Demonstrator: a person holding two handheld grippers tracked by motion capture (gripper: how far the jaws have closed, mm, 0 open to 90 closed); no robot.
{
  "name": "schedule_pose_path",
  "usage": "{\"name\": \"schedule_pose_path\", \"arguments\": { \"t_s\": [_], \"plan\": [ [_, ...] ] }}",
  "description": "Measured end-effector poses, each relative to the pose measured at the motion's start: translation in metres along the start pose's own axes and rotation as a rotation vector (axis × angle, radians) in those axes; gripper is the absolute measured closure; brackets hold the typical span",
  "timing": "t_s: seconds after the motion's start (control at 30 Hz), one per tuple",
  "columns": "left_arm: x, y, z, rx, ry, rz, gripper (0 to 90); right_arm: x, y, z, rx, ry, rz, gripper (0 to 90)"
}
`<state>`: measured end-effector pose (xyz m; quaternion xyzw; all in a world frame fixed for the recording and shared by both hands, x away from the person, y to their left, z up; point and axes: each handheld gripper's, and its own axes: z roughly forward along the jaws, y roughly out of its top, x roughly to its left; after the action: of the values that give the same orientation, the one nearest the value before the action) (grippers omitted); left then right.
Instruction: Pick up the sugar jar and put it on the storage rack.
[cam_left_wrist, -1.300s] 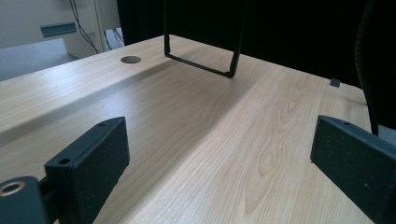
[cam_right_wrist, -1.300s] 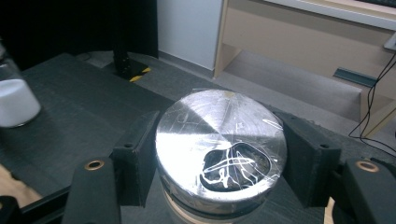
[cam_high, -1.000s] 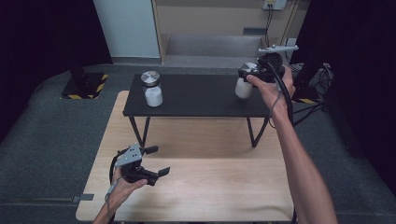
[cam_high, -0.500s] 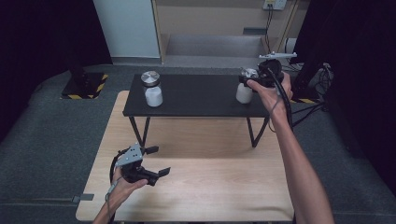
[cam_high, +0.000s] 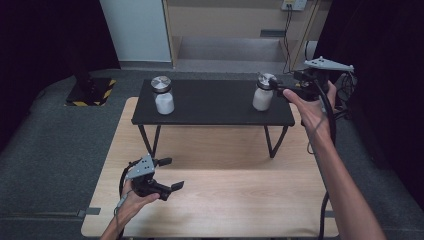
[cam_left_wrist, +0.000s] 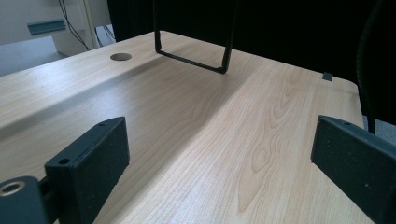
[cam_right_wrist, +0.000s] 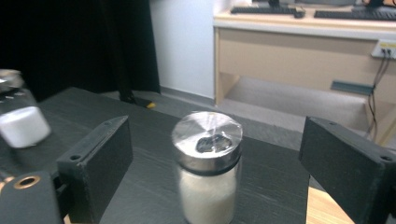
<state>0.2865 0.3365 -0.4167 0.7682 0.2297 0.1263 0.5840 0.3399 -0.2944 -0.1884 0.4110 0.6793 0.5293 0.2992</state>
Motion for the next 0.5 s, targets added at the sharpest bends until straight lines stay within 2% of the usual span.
{"name": "schedule_pose_path", "arguments": {
  "t_s": [0.13, 0.27, 0.43, 0.5],
  "plan": [
    [0.0, 0.001, 0.001, 0.006, -0.004, 0.005, 3.0, 0.0, -0.011, -0.019, -0.055, 0.038, -0.014, 9.8],
    [-0.001, 0.001, 0.002, 0.011, -0.007, 0.006, 3.0, -0.001, -0.02, -0.036, -0.085, 0.088, -0.012, 9.8],
    [-0.001, 0.001, 0.003, 0.012, -0.008, 0.008, 3.0, -0.015, -0.039, -0.052, -0.119, 0.218, 0.009, 7.0],
    [-0.001, 0.001, 0.003, 0.011, -0.008, 0.005, 3.0, -0.018, -0.047, -0.058, -0.127, 0.237, -0.01, 6.2]
  ]
}}
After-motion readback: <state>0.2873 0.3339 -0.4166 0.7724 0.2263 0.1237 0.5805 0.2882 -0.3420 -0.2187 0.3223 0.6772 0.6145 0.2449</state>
